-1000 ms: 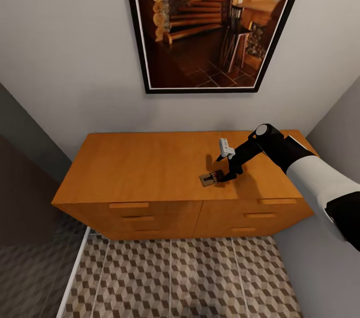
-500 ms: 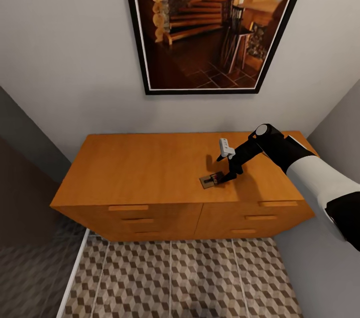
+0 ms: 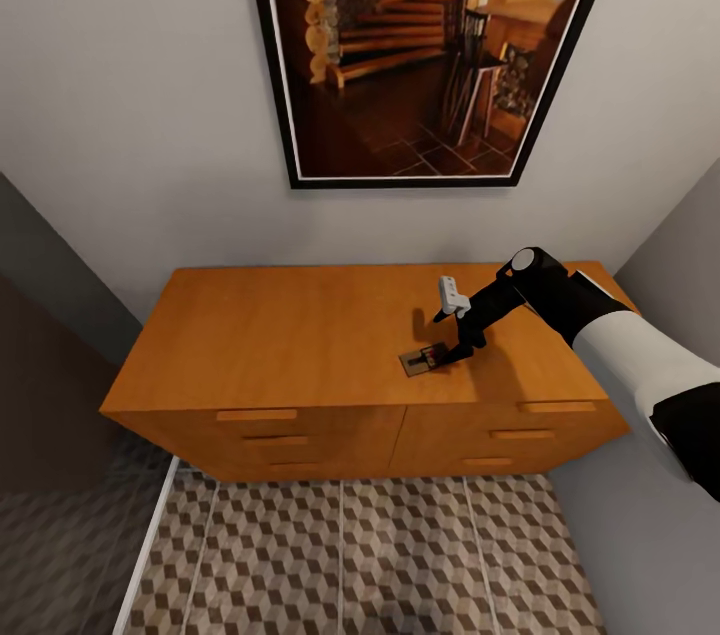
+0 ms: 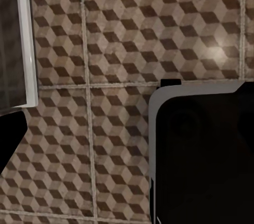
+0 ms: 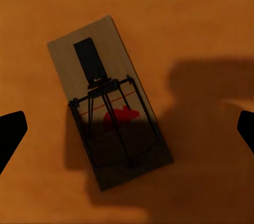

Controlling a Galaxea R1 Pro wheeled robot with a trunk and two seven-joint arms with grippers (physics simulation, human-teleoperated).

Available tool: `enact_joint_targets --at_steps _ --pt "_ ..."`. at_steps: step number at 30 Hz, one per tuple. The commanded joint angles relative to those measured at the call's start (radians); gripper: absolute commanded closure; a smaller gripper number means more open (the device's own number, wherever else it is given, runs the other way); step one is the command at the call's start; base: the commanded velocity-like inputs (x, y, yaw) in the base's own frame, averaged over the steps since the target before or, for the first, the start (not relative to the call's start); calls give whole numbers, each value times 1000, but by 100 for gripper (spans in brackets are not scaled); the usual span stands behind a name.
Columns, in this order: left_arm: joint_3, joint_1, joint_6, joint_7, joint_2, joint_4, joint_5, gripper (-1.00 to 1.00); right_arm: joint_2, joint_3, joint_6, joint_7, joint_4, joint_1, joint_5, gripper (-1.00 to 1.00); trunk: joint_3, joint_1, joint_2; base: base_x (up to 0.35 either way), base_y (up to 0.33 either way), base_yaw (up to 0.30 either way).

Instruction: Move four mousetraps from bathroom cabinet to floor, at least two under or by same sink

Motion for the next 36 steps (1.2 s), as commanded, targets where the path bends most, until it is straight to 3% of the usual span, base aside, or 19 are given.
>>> enact_joint_targets --at_steps 1,19,36 --pt "-9 -1 -4 5 -1 2 2 -100 -1 4 10 2 -2 -1 -1 -100 -2 0 -2 0 0 0" --pt "-9 -1 -5 5 0 2 2 -100 -1 4 10 -17 5 -2 -1 -100 -27 0 -2 0 0 0" --pt "-9 -1 -5 5 0 2 2 -100 -2 4 9 -22 6 -1 -1 -100 -30 0 -2 0 0 0"
